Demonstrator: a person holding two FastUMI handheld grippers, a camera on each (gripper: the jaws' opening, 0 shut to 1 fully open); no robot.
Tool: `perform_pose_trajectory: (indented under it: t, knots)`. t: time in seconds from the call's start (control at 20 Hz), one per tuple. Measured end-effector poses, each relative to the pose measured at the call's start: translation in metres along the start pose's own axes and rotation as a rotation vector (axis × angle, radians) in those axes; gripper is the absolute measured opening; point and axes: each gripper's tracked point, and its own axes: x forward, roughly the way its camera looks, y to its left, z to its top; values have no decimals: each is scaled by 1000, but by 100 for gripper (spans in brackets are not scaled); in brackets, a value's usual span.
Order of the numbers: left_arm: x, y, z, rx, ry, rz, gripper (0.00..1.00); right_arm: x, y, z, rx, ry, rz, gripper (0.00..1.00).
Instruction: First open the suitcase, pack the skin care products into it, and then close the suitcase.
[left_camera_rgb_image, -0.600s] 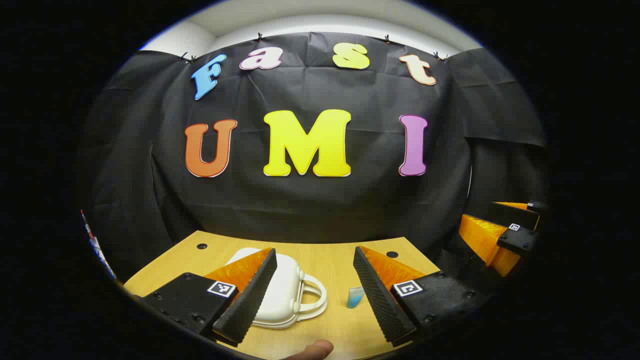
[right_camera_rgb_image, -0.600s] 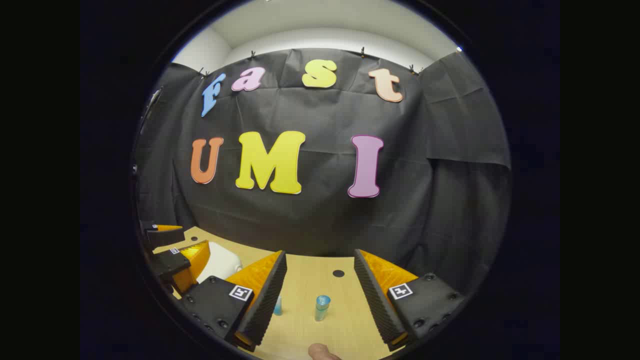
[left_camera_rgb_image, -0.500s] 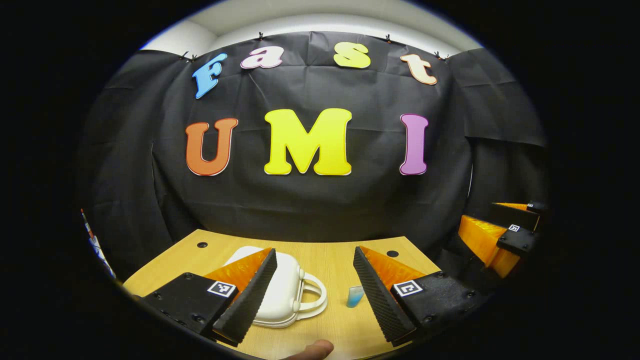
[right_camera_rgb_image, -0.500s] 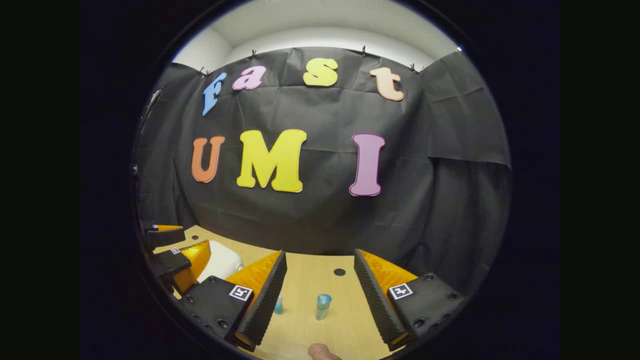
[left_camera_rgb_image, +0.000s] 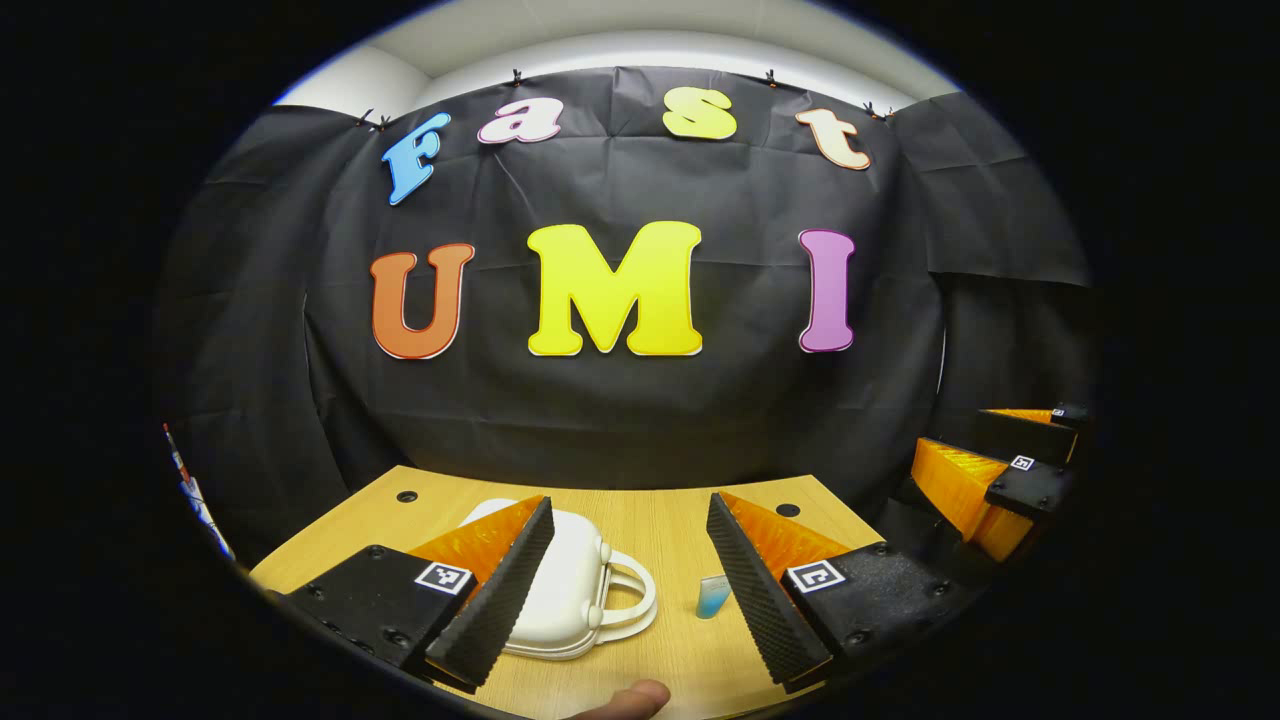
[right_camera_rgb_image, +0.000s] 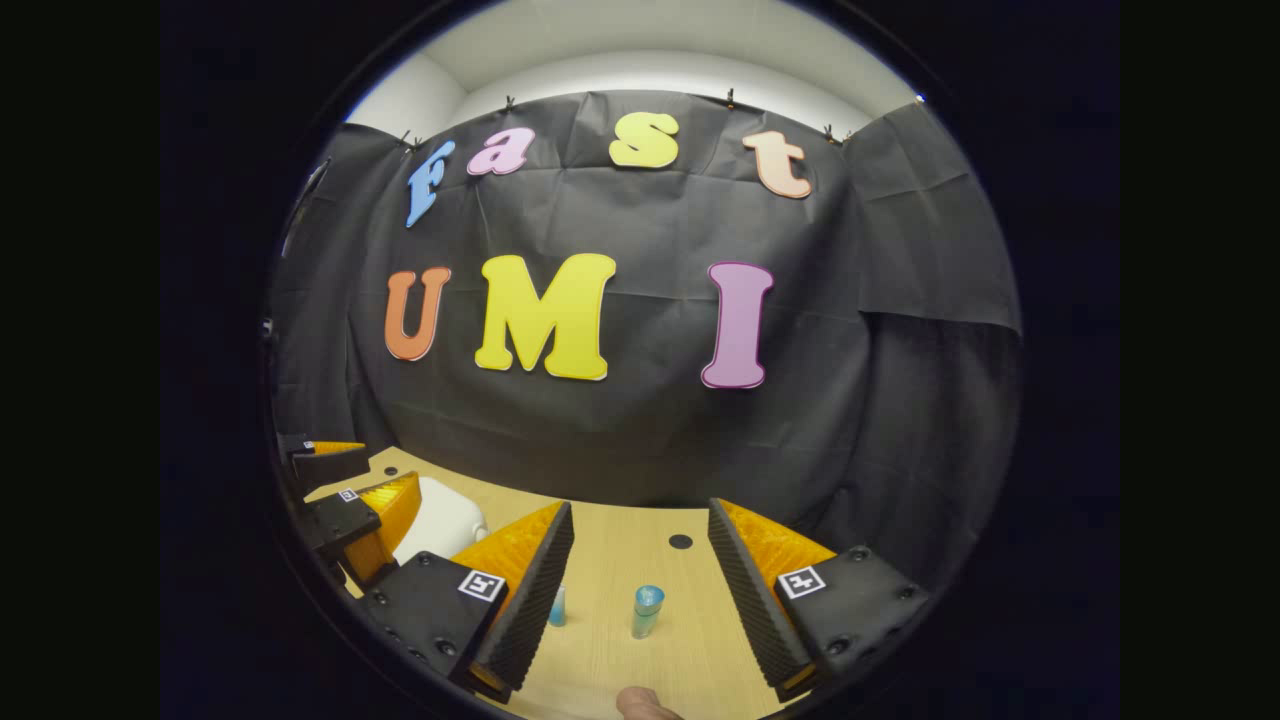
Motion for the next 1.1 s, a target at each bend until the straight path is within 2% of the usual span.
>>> perform_pose_trajectory:
  t: [0.2, 0.4, 0.7, 0.75, 0.8, 0.95, 1.1]
  knots:
    - [7, 2, -7, 36, -4, 1, 98, 0, -5, -2, -10, 1, -12, 80]
    - [22, 6, -37, 191, -11, 14, 98, -4, -29, -5, -28, -11, -60, 80]
    - [47, -2, -103, 400, 56, -17, 99, -11, -84, -20, -39, 2, -154, 80]
    - [51, -7, -112, 448, 65, -19, 94, -13, -93, -22, -30, 8, -166, 80]
    - [55, -8, -123, 515, 69, -18, 99, -14, -100, -25, -24, 13, -179, 80]
    - [70, -10, -150, 710, 78, -32, 98, -20, -120, -36, -21, 29, -206, 80]
    - [83, 1, -179, 862, 124, 8, 98, -26, -138, -50, -29, 51, -222, 80]
